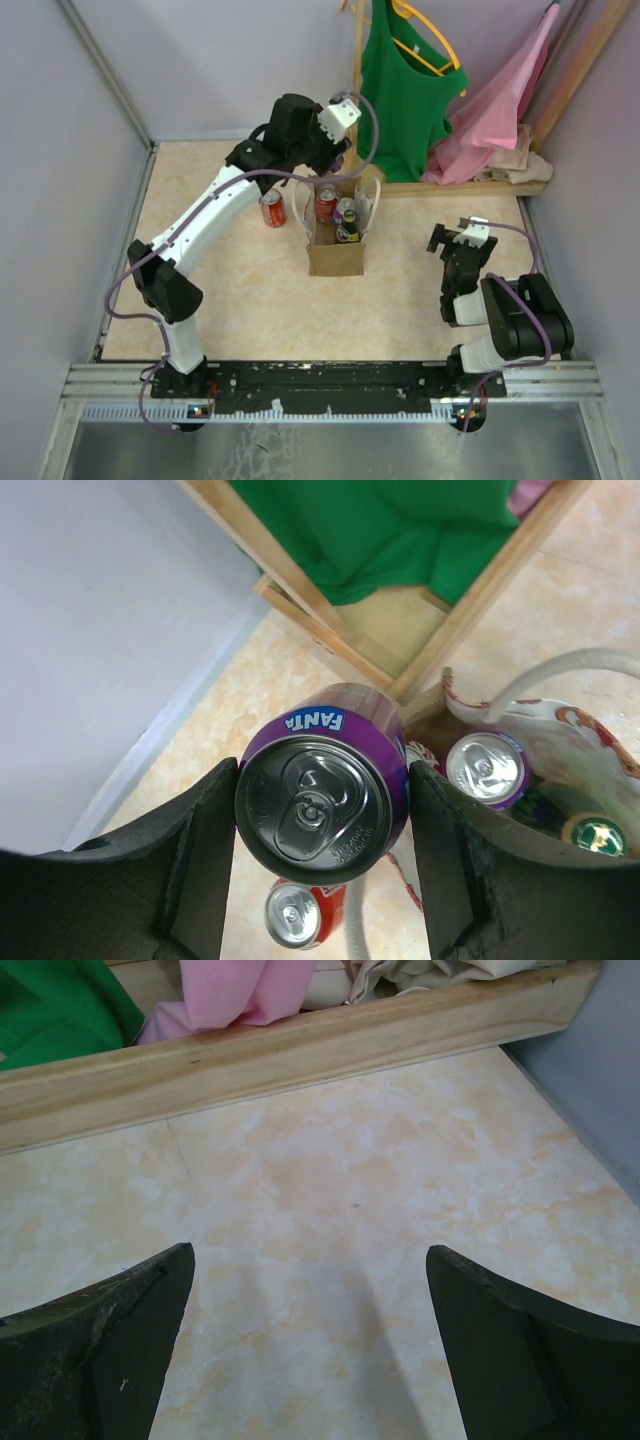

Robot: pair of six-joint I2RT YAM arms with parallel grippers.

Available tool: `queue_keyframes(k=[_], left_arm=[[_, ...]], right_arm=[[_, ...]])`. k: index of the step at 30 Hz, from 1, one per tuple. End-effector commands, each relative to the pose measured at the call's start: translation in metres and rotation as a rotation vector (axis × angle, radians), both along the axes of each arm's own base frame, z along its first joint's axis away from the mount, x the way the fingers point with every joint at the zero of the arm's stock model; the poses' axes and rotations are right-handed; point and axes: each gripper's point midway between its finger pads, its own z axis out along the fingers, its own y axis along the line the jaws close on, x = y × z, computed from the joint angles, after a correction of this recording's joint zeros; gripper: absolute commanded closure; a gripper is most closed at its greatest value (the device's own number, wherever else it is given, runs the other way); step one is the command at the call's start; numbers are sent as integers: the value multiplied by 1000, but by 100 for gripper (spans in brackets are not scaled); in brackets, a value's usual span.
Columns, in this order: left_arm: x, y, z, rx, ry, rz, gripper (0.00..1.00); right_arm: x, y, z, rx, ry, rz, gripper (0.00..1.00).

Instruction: Take the beverage out of the canvas bag

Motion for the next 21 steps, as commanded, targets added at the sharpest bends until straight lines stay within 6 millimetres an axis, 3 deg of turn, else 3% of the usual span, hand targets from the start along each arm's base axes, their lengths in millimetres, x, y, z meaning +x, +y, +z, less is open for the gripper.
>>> queue_keyframes(k=[1, 4, 8, 14, 18, 21], left_arm=[[16, 33, 87, -148, -206, 91, 100], [28, 60, 80, -168, -167, 143, 100], [42, 115, 69, -206, -126, 250, 100], [41, 189, 47, -231, -81, 402, 100], [36, 219, 17, -240, -27, 478, 100], [31, 229, -13, -238, 31, 505, 100]], right_arm=[[7, -3, 20, 7, -71, -13, 1], [7, -3, 20, 8, -72, -13, 1], [7, -3, 20, 7, -71, -13, 1], [7, -3, 20, 7, -72, -14, 1], [7, -3, 20, 8, -72, -14, 1], [7, -3, 20, 7, -72, -13, 1]])
